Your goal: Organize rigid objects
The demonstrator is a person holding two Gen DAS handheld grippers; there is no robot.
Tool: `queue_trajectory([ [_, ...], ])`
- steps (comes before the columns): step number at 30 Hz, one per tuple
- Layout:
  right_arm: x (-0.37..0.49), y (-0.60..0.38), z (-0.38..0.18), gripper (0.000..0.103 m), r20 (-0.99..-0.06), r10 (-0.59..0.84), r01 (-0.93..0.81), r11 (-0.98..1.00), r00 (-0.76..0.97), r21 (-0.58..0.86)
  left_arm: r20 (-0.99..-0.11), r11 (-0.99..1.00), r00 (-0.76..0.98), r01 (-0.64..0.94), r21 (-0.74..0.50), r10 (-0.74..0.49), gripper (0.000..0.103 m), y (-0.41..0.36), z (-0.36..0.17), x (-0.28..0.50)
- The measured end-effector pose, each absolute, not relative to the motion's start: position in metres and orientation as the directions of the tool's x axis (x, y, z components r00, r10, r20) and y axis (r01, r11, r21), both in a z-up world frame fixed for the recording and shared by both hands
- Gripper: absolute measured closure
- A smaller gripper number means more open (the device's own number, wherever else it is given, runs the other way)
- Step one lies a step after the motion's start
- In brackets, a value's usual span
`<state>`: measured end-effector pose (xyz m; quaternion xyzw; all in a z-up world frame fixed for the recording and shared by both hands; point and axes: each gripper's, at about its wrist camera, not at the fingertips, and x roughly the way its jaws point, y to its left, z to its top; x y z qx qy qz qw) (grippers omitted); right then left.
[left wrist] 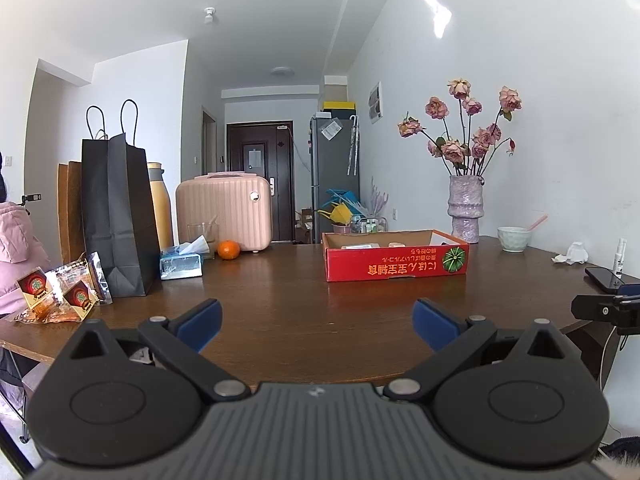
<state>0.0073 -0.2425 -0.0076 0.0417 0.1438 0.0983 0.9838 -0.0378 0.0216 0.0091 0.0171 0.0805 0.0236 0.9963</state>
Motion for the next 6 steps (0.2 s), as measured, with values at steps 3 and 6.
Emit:
queue_trajectory([
  [3, 0.0076, -0.2406, -0.0084, 0.0, -0.277, 0.203, -0.18, 0.978, 0.939, 0.104, -0.16, 0.998, 0.985, -0.056, 0.035, 0.061, 0.0, 0.0223, 0.0095, -0.0368],
  [6, 0.0069, -0.239, -0.0089, 0.0, -0.273, 0.202, -0.183, 0.978, 0.941, 0.096, -0.164, 0.999, 0.985, -0.043, 0.026, 0.046, 0.0, 0.0235, 0.0089, -0.0373],
])
